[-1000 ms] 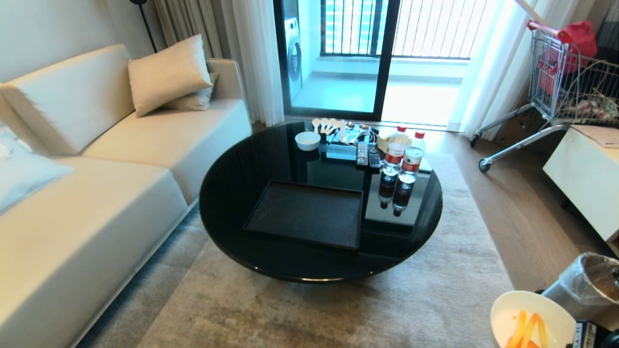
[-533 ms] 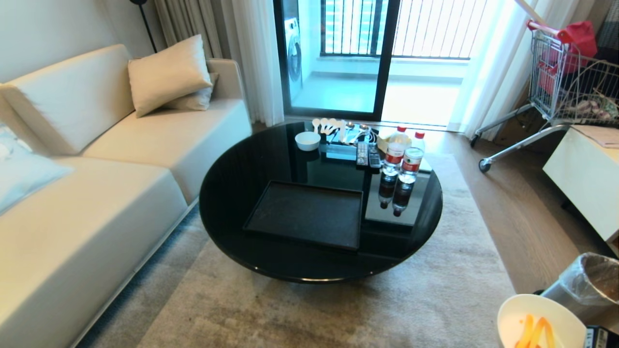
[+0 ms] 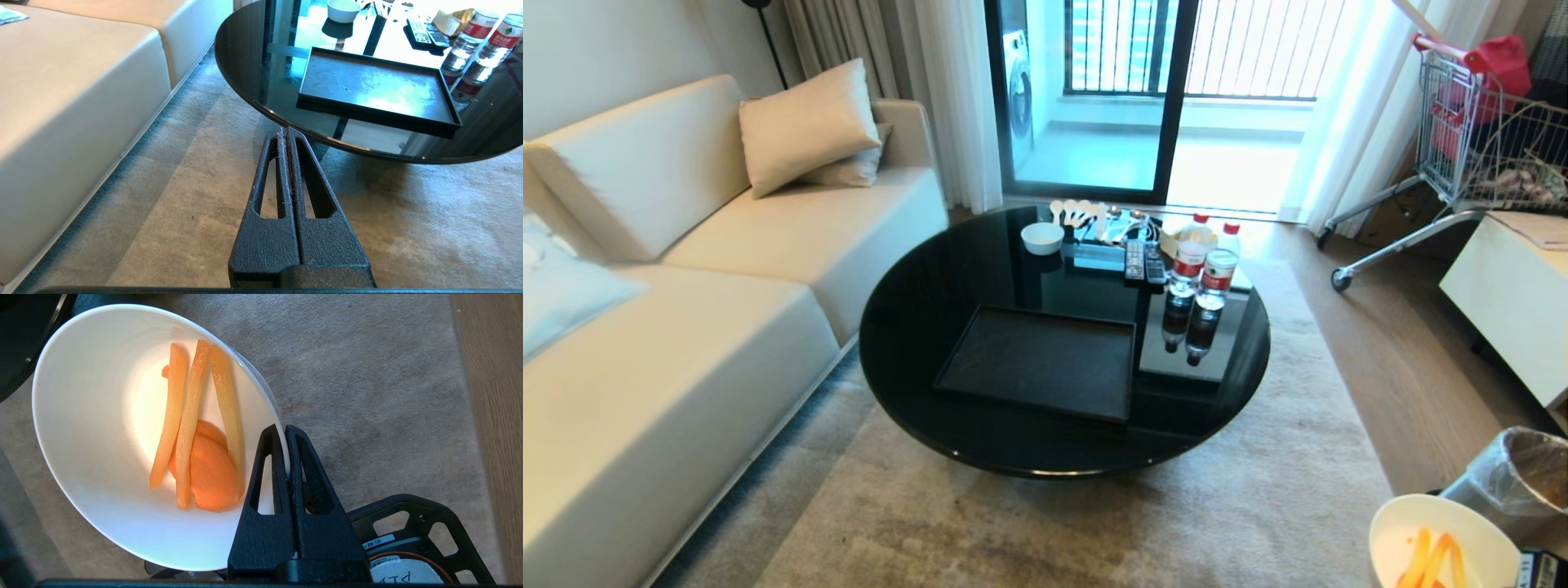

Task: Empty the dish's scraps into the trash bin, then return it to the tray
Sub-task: Move the bowl over the trash can

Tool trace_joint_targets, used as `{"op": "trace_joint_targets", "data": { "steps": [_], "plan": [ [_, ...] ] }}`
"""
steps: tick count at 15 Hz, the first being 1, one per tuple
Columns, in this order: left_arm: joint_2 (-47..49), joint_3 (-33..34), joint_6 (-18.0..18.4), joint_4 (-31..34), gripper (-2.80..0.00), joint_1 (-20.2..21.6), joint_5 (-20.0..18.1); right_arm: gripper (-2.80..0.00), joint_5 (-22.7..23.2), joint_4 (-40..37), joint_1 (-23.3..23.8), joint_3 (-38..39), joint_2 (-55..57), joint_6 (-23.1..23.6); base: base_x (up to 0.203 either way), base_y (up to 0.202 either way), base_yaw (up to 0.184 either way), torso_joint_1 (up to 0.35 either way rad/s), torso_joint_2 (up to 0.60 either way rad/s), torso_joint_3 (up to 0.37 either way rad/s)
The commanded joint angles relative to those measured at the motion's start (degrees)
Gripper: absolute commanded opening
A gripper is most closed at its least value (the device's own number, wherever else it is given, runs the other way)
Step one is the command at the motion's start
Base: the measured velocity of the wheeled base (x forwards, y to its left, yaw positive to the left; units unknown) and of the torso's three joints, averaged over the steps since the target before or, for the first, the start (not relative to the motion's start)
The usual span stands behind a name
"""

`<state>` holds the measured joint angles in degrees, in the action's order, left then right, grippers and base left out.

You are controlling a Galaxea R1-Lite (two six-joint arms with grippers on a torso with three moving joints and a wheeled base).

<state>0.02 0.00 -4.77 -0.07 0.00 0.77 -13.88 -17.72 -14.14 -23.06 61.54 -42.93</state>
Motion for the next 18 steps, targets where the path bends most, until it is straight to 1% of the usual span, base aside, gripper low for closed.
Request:
{"op": "trace_joint_targets", "data": {
  "steps": [1, 4, 6, 7, 18],
  "plan": [
    [-0.02, 0.0, 0.02, -0.01, -2.8, 0.0, 0.02, -2.8, -0.02, -0.12, 0.15, 0.13, -0.28, -0.22, 0.0, 0.0, 0.0, 0.0, 0.0, 0.0],
    [-0.02, 0.0, -0.07, -0.05, -2.8, 0.0, 0.02, -2.8, 0.03, -0.6, 0.61, 0.21, -0.81, -0.31, 0.0, 0.0, 0.0, 0.0, 0.0, 0.0],
    [-0.02, 0.0, -0.07, -0.01, -2.8, 0.0, 0.02, -2.8, 0.0, -2.51, 0.61, 0.21, -1.31, -0.31, 0.0, 0.0, 0.0, 0.0, 0.0, 0.0],
    [-0.02, 0.0, -0.07, -0.01, -2.8, 0.0, 0.02, -2.8, 0.08, -3.04, 0.61, 0.22, -1.67, -0.31, -0.005, 0.005, -0.101, 0.002, 0.0, 0.004],
    [-0.02, 0.0, -0.07, -0.01, -2.8, 0.0, 0.02, -2.8, 0.08, -3.02, 0.87, 1.44, -2.13, -0.31, 0.0, 0.01, -0.168, 0.002, 0.0, 0.002]
  ]
}}
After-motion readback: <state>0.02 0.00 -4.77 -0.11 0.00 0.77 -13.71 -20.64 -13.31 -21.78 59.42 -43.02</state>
